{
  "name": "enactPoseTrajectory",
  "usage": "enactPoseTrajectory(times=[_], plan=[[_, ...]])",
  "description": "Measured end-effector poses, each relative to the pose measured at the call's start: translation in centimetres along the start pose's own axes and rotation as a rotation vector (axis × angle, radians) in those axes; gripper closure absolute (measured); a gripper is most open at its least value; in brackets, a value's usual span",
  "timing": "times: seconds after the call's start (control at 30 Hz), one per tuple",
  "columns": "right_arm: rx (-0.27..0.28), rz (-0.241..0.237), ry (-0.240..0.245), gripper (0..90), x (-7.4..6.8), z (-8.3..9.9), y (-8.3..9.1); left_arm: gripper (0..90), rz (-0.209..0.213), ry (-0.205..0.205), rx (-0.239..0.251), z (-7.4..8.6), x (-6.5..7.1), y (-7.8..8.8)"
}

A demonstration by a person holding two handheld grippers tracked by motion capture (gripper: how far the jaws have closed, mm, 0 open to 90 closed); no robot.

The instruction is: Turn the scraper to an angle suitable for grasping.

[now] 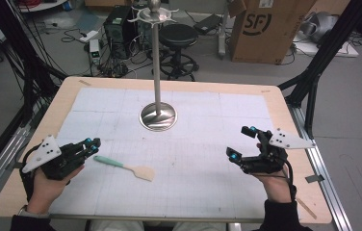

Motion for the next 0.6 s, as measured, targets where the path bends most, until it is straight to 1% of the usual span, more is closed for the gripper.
enactPoseTrajectory(times=[0.13, 0.2, 0.27, 0.33, 0.47, 0.53, 0.6], plan=[[0.001, -0.005, 0.002, 6.5, 0.1, 0.0, -0.3, 89.7, 0.001, 0.019, -0.061, 1.9, -0.1, 0.0], [-0.004, -0.007, 0.005, 6.5, 0.1, 0.0, -0.5, 89.7, 0.011, 0.011, -0.09, 2.9, -0.1, 0.0], [-0.006, -0.01, 0.009, 6.5, 0.1, 0.0, -0.6, 89.8, 0.009, 0.023, -0.126, 3.7, -0.3, -0.1], [-0.009, -0.011, 0.008, 6.5, 0.1, 0.0, -0.7, 89.7, 0.011, 0.043, -0.152, 4.3, -0.3, -0.3], [-0.011, -0.011, 0.006, 6.5, 0.2, 0.1, -0.9, 89.7, 0.004, 0.058, -0.217, 5.3, -0.5, -0.5], [-0.011, -0.01, 0.005, 6.5, 0.2, 0.1, -1.0, 89.7, -0.001, 0.079, -0.25, 5.7, -0.6, -0.5], [-0.013, -0.011, 0.004, 6.5, 0.2, 0.1, -1.0, 89.8, -0.006, 0.089, -0.28, 6.2, -0.8, -0.5]])
Point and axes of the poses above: each handheld gripper's, and its own axes: y roughly backward along the jaws, z roughly out of its underside, x roughly to its right, the point moved 4 cm from there along -y, roughly forward along the jaws, and after that the axes turned 5 degrees about -y, right-handed, at the moved point
